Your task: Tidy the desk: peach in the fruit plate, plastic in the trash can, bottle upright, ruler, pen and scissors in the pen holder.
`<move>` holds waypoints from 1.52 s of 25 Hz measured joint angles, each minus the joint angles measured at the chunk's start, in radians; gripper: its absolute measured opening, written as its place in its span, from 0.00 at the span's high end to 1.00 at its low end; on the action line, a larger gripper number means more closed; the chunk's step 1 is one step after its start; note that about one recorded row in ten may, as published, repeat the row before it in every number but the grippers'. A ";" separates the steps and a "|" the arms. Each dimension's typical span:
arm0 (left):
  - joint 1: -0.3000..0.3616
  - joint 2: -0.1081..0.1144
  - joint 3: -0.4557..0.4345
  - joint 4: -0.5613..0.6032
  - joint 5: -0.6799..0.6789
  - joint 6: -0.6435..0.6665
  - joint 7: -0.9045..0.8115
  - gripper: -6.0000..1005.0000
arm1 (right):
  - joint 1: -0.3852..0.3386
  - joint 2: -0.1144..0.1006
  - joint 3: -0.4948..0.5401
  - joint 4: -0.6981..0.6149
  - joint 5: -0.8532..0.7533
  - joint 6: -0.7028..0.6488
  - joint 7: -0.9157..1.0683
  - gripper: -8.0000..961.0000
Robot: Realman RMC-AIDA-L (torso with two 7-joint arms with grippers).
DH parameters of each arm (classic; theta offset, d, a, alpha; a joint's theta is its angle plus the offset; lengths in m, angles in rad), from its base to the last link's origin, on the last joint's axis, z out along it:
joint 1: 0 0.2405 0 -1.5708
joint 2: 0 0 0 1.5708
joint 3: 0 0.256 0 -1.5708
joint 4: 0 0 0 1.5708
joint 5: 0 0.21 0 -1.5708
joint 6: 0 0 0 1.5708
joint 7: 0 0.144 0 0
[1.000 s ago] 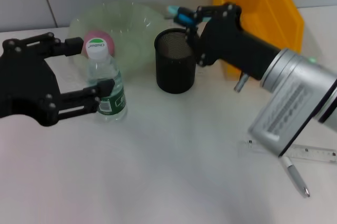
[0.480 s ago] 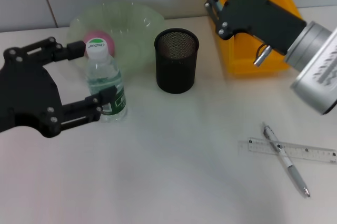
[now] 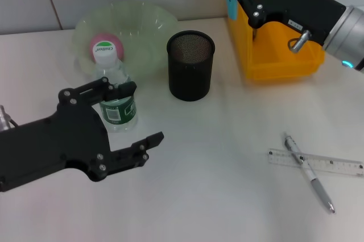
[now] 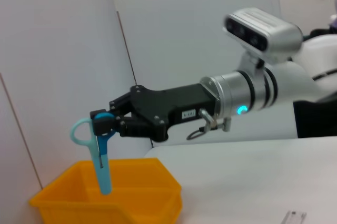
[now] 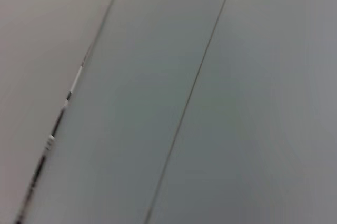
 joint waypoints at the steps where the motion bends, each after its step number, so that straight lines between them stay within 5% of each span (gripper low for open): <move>1: 0.002 0.000 0.009 -0.018 -0.005 -0.009 0.029 0.22 | 0.029 -0.003 0.034 0.031 -0.043 -0.029 0.064 0.92; 24: -0.072 0.003 0.026 -0.422 -0.183 0.000 0.378 0.22 | 0.265 0.015 0.123 0.334 -0.088 -0.062 0.127 0.92; 38: -0.102 0.003 0.027 -0.466 -0.196 0.009 0.411 0.22 | 0.319 0.030 0.134 0.468 -0.081 -0.050 0.074 0.92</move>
